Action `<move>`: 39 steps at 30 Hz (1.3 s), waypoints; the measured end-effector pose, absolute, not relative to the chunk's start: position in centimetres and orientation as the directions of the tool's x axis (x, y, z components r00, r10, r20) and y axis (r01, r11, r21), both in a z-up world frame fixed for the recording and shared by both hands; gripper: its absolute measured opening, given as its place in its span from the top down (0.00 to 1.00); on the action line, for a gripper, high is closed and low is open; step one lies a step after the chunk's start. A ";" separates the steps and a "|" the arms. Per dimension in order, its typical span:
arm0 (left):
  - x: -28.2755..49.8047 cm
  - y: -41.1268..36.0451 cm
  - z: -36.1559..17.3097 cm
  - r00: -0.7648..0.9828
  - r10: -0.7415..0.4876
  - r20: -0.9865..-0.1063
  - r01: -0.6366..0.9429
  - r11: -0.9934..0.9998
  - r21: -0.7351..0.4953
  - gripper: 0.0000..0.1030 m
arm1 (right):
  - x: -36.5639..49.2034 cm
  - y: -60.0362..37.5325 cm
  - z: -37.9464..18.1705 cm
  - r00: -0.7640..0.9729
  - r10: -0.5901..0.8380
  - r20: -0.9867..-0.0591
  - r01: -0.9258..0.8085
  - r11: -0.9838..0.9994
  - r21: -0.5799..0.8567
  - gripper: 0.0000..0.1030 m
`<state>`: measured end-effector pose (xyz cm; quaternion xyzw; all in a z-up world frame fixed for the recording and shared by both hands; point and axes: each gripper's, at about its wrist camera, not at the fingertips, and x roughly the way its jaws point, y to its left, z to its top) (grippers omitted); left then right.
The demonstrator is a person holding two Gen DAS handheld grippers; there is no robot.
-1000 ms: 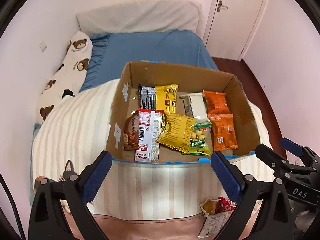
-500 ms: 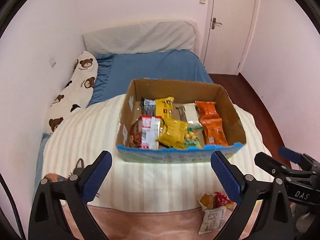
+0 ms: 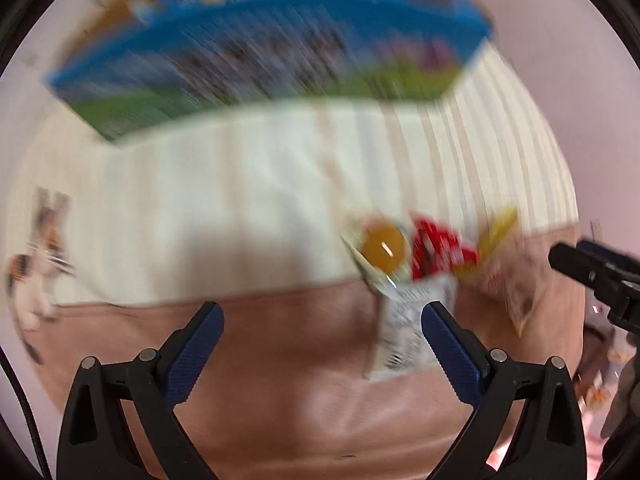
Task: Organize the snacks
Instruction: 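Withdraw both tools from the box toward the remaining snacks, then grasp the white bar with the left tool while the right tool grasps the clear-yellow bread bag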
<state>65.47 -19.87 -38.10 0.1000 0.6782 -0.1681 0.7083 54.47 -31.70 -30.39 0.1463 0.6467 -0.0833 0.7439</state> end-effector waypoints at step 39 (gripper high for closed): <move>63.4 -17.0 -45.5 -0.139 -0.079 -0.987 0.245 0.963 -0.112 0.43 | 54.5 -32.7 -39.4 -0.142 0.358 -0.923 0.450 0.854 0.262 0.25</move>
